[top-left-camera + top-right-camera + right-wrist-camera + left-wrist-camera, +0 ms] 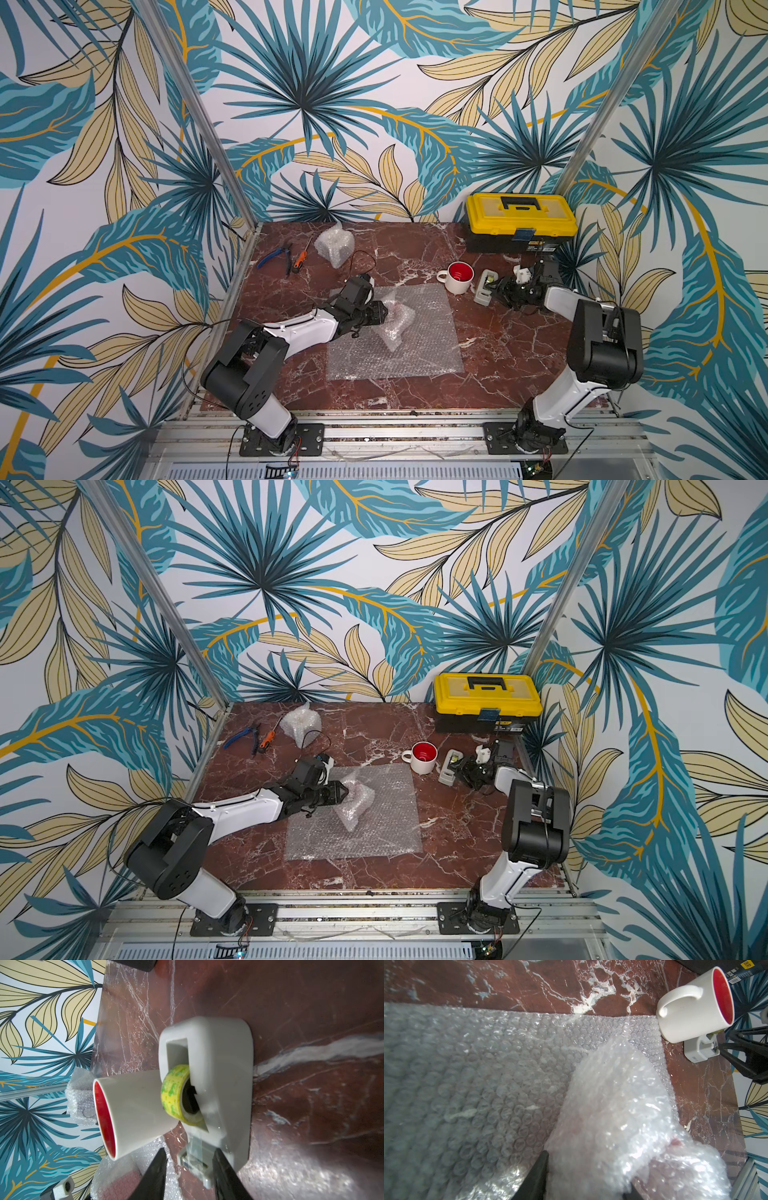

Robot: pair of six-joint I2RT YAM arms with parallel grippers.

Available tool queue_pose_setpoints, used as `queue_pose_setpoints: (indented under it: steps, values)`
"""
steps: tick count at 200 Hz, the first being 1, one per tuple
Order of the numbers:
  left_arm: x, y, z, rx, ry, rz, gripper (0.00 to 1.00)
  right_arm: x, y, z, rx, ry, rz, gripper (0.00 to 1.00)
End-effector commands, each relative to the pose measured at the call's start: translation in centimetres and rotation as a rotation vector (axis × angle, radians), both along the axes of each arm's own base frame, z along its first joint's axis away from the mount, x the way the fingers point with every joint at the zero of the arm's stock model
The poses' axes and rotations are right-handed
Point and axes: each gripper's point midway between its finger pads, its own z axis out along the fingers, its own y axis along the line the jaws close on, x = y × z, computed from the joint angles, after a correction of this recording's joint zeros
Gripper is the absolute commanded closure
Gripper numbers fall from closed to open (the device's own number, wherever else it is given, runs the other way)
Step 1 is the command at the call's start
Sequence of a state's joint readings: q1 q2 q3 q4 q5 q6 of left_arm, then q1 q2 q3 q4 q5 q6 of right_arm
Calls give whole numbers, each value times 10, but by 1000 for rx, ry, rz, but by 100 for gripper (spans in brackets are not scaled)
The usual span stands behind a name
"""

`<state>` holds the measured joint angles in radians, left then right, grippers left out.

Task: Wrap mugs in bubble wrap
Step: Tear off the tape using the Tape Cutter.

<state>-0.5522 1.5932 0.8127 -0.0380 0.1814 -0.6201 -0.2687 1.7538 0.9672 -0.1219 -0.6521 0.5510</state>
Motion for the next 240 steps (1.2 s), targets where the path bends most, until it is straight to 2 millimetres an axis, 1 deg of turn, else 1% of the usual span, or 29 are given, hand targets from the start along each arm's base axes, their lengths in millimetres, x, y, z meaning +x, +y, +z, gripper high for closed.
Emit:
queue_pose_setpoints:
  steps: [1,53,72,91,96,126,144,154,163,181,199,225,240]
  values:
    - [-26,15,-36,69,120,-9,57,4,4,-1,49,-15,18,62]
    - [-26,15,-35,65,119,-9,57,9,14,-12,142,-22,25,64]
    - [-26,16,-36,66,120,-7,57,9,14,-16,167,-28,13,70]
    - [-25,16,-35,64,120,-5,57,9,15,-19,182,-29,9,71]
    - [-26,16,-34,64,119,-7,57,9,15,-19,185,-30,5,73]
    - [-26,16,-34,62,118,-8,57,9,13,-20,203,-43,-16,77]
    - [-26,16,-34,60,118,-9,57,10,13,-19,218,-56,-23,83]
    - [-25,16,-33,60,117,-8,57,11,13,-18,227,-63,-26,84]
    - [-26,16,-33,60,117,-9,57,12,14,-17,236,-71,-28,87]
    - [-26,16,-33,60,117,-9,57,14,14,-10,249,-97,-27,94]
    - [-26,16,-34,62,119,-8,57,18,15,3,256,-139,-23,100]
    - [-25,15,-33,60,117,-9,57,22,16,29,267,-215,-11,100]
    - [-25,15,-33,59,116,-9,57,22,18,40,283,-245,-1,100]
